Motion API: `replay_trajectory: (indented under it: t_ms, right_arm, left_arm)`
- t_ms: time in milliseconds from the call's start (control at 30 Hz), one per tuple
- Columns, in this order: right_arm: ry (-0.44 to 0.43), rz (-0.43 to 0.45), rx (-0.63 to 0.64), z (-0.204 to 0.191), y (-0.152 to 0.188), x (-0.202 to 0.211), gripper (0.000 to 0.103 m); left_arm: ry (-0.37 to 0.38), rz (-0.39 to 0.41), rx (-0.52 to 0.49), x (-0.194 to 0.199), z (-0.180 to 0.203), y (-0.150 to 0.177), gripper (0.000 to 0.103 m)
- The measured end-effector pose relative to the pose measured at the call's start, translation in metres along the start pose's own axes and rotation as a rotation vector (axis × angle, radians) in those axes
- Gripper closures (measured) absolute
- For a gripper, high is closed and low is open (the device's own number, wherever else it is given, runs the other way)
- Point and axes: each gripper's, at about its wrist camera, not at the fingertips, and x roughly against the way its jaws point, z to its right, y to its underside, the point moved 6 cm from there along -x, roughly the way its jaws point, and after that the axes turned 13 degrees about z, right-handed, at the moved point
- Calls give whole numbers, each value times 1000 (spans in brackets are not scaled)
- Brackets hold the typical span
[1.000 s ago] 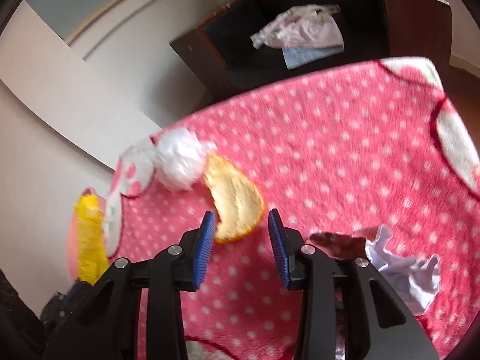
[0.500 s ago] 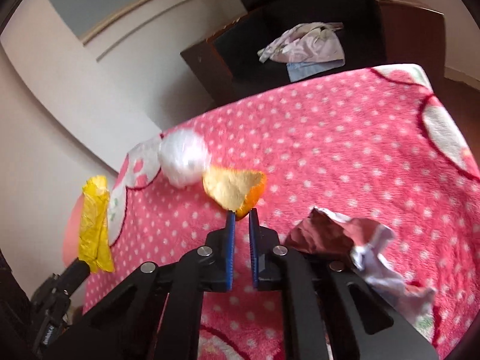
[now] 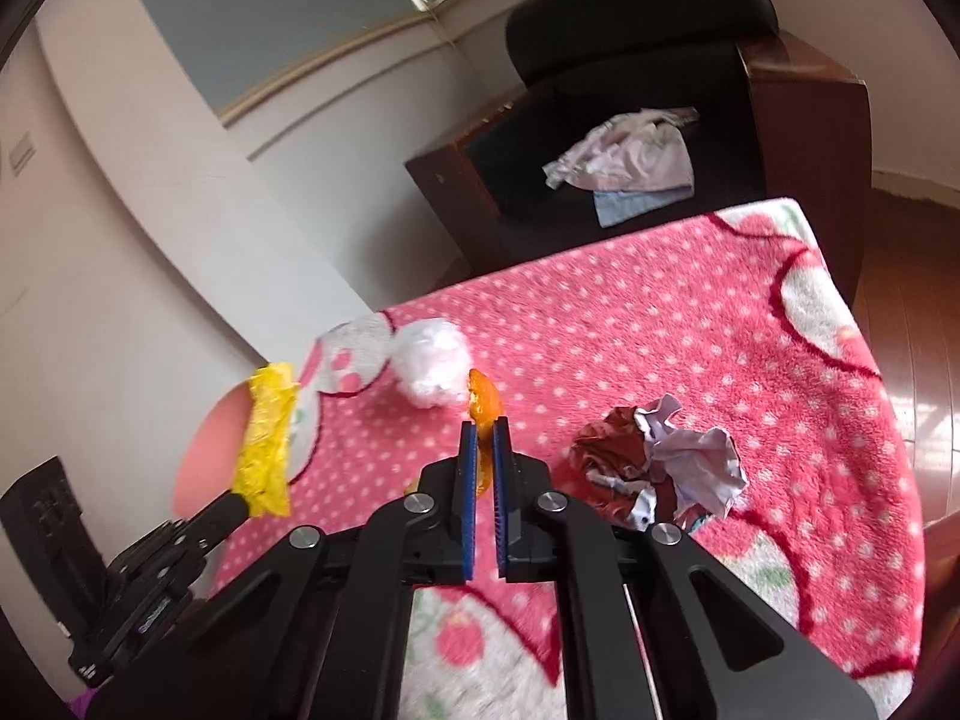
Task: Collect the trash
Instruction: 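Lift the orange peel with the right tool while the left tool holds the yellow bag, then carry the yellow bag and orange peel over the pink bucket and open both tools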
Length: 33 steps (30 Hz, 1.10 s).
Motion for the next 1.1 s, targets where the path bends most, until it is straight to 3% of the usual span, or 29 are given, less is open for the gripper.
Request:
replay_trajectory:
  t_ms: [400,733,933,1100]
  right_arm:
    - [-94,23,88,-64,-6,5,98]
    - [-234,3,191,-160,-4,-30,98]
    - [-303,-36,250,-219,13,-60,98]
    - [-323,-90,304,-254,36,-91,98]
  left_arm:
    - [-58,69,25,34,-22,-8,100]
    - [-213,136,64,71,-85,-18,100]
    - [-326,145,113,91,-134,-14,100]
    - [-378,128,154,96,-166,-5,100]
